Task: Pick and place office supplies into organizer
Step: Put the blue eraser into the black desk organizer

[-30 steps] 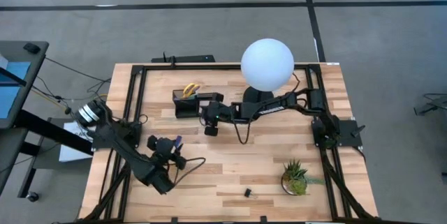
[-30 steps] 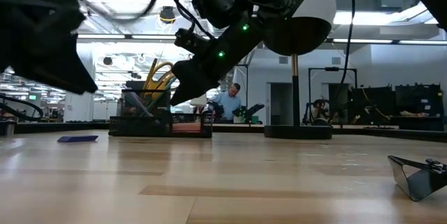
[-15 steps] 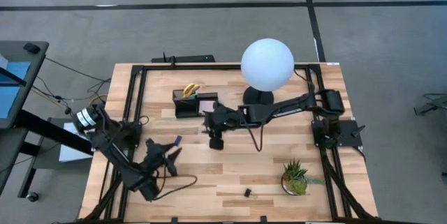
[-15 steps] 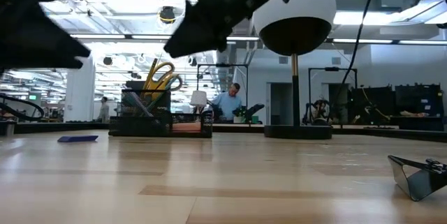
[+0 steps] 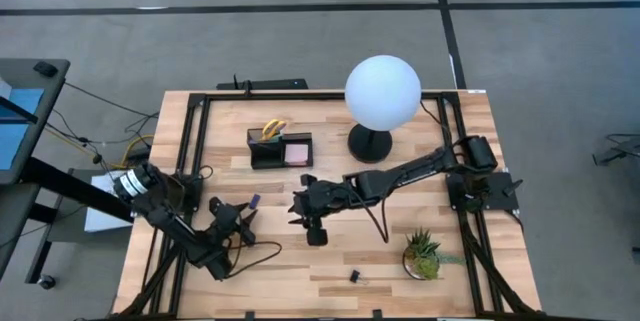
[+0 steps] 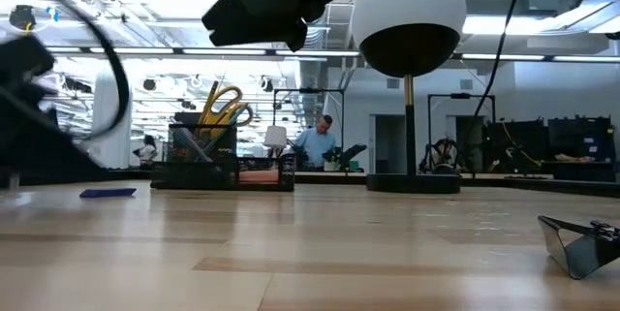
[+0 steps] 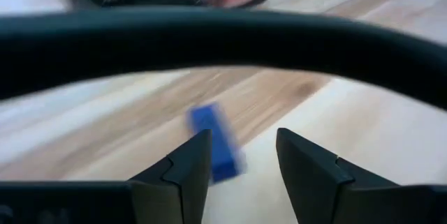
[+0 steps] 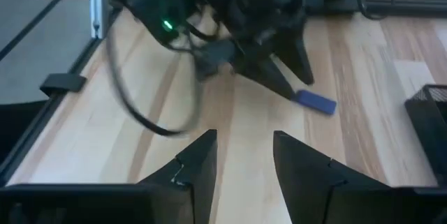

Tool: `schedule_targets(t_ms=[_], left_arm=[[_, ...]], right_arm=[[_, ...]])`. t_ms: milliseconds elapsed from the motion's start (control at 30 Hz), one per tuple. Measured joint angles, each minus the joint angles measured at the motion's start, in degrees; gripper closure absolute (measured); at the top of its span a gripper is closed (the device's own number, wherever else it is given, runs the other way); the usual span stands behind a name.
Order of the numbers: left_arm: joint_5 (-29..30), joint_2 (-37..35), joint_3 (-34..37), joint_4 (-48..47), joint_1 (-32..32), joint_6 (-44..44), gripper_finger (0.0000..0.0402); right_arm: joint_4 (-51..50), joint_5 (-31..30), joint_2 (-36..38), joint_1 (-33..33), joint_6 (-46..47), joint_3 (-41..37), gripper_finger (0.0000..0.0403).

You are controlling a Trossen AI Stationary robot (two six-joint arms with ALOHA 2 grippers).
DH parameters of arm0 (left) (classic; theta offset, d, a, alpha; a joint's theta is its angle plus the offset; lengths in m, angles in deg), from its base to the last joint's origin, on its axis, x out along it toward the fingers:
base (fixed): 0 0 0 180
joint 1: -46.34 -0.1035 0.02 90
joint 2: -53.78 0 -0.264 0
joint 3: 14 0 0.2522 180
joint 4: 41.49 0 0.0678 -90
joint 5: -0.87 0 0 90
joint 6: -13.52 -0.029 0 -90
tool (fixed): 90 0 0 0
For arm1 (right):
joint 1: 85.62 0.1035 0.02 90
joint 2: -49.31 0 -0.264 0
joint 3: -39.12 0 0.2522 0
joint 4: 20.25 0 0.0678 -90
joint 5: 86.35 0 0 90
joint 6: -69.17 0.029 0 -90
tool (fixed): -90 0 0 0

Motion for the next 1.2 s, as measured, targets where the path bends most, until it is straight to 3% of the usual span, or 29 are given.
schedule_targets(t_ms=[100, 333, 700, 1200], left_arm=[[-3.4, 3.5, 0.5, 2.1, -0.5, 4.1, 0.0244], [-1.9, 9.6, -1.7, 2.8, -1.5, 5.7, 0.0245], [-3.7, 9.9, -3.2, 0.0, -6.5, 6.2, 0.0247], [-2.5, 10.0, -2.0, 5.0, -7.9, 6.1, 0.0299]], right_arm=[[0.2, -0.1, 0.0, 0.3, 0.0, 0.0, 0.0269], [-0.2, -0.1, 0.0, -0.6, 0.0, 0.0, 0.027], [-0.3, -0.1, 0.0, -2.8, 0.0, 0.0, 0.027], [-2.4, 0.0, -0.1, 0.1, 0.4, 0.0, 0.0268]])
